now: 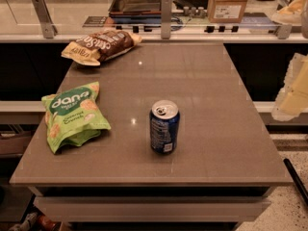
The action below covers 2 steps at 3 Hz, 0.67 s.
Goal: Move pepsi can near brown chip bag
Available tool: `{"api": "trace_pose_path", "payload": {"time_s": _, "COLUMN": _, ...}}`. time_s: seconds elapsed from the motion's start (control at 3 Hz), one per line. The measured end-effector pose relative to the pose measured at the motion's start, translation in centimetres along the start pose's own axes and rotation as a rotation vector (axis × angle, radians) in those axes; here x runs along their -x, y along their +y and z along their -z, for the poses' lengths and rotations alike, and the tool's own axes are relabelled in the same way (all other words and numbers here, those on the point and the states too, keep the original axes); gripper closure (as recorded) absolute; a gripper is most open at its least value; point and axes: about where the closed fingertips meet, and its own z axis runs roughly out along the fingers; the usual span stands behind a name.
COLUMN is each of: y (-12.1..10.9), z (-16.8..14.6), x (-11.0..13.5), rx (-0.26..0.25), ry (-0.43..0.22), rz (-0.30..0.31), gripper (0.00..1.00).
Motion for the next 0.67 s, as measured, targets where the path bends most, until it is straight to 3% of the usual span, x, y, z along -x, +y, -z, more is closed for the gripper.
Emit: {"api": "trace_pose_path", "payload": {"time_s": 0.67, "y": -0.11, "z": 0.22, "x": 0.11, "rx": 0.000, "ry": -0.030, "rz": -0.002, "gripper": 0.00}}
